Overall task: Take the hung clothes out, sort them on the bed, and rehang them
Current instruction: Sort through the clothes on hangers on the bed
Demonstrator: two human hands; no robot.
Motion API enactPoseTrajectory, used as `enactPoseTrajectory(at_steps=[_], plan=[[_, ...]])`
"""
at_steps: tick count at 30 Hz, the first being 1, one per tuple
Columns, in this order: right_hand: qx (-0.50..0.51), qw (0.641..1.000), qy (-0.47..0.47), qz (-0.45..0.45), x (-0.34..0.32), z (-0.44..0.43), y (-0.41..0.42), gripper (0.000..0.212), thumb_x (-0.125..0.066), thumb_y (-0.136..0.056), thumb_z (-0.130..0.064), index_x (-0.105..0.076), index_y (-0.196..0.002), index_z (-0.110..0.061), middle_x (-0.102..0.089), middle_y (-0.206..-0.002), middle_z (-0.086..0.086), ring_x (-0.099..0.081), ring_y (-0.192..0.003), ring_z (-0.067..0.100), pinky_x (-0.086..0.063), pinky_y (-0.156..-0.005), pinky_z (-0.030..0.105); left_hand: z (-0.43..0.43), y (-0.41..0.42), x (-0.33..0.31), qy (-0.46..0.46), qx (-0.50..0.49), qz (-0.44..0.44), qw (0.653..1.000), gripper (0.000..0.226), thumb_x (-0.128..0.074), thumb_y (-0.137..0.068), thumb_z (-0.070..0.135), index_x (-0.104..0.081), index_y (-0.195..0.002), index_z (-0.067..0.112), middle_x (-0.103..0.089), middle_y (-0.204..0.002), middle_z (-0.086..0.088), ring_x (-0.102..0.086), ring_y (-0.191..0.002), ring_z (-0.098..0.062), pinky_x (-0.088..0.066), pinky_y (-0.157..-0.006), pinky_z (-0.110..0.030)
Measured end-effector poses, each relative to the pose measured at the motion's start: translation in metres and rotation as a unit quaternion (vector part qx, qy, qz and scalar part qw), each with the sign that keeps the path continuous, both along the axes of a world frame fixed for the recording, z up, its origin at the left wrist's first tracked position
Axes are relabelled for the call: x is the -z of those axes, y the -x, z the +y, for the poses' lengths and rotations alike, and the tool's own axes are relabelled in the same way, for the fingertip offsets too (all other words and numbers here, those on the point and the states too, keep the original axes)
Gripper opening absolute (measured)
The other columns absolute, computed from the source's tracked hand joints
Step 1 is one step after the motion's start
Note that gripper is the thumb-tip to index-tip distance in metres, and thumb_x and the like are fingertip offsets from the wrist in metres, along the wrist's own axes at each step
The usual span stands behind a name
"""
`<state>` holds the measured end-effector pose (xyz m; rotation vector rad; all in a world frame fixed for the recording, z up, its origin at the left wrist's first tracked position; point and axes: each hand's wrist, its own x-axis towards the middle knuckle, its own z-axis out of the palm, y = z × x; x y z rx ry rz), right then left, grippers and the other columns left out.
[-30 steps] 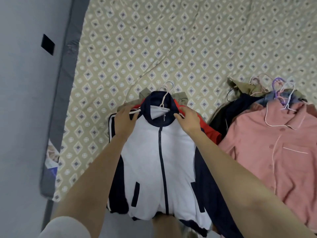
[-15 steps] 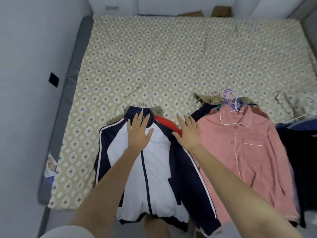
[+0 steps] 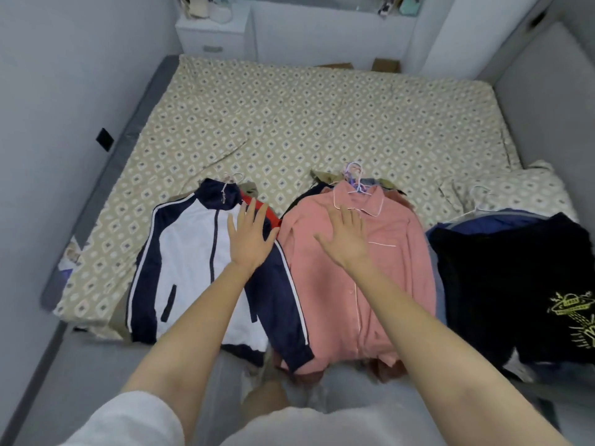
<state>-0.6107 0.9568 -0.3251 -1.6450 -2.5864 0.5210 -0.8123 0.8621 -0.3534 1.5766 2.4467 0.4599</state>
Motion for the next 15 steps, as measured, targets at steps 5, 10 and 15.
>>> enactPoseTrajectory(at_steps=[5, 10, 15], plan=[[0.013, 1.0, 0.004, -0.009, -0.005, -0.01, -0.044, 0.078, -0.055, -0.092, -0.05, -0.02, -0.155, -0.023, -0.021, -0.159, 0.012, -0.014, -0.148, 0.033, -0.012, -0.119, 0.047, -0.01, -0.033, -0.011, -0.011, 0.005, -0.004, 1.0, 0.062, -0.044, -0.101, 0.048, -0.03, -0.155, 0.019, -0.019, -0.164, -0.007, -0.008, -0.152, -0.026, 0.004, -0.12, -0.05], [0.049, 0.999, 0.006, -0.021, -0.003, -0.007, -0.066, 0.077, -0.054, -0.092, -0.05, -0.017, -0.155, -0.025, -0.02, -0.16, 0.009, -0.021, -0.144, 0.031, -0.017, -0.117, 0.048, -0.007, -0.04, -0.011, 0.002, 0.017, 0.001, 1.0, 0.063, -0.043, -0.101, 0.049, -0.027, -0.155, 0.021, -0.017, -0.164, -0.006, -0.005, -0.153, -0.026, 0.004, -0.12, -0.051], [0.08, 0.997, 0.017, -0.014, 0.006, 0.0, -0.085, 0.079, -0.053, -0.092, -0.051, -0.014, -0.156, -0.028, -0.027, -0.154, 0.011, -0.023, -0.142, 0.033, -0.018, -0.117, 0.05, 0.006, -0.045, -0.002, 0.025, 0.033, 0.006, 0.999, 0.064, -0.041, -0.101, 0.049, -0.025, -0.156, 0.02, -0.015, -0.165, -0.006, -0.003, -0.153, -0.025, 0.003, -0.119, -0.052]])
